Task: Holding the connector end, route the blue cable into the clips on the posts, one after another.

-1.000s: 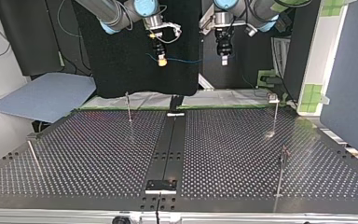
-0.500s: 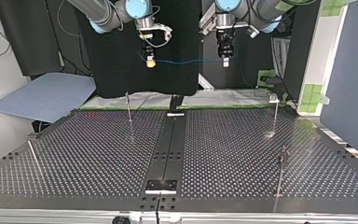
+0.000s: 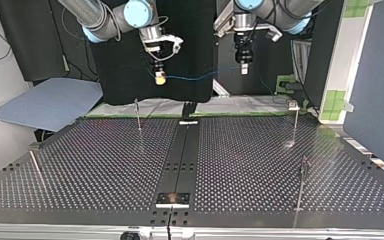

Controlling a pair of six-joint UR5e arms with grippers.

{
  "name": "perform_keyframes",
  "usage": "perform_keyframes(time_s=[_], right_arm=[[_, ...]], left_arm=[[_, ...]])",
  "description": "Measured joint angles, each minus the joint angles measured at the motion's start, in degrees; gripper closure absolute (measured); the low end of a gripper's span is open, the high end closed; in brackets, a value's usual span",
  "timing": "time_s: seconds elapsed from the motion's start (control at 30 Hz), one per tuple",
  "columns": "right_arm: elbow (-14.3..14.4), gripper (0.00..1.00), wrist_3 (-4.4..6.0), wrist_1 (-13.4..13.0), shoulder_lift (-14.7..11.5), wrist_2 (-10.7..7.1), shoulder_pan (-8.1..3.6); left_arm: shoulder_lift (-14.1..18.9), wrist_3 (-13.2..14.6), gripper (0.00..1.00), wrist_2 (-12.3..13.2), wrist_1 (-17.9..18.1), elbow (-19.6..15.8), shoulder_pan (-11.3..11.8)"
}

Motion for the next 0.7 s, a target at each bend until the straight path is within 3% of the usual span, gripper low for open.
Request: perform_keyframes(time_s=[0.7], right_arm=[[-9.8, 1.0, -0.19, 9.2, -10.1, -10.09, 1.05]], left_arm=[[11.5, 0.3, 1.0, -1.6, -11.0, 1.3, 1.4]])
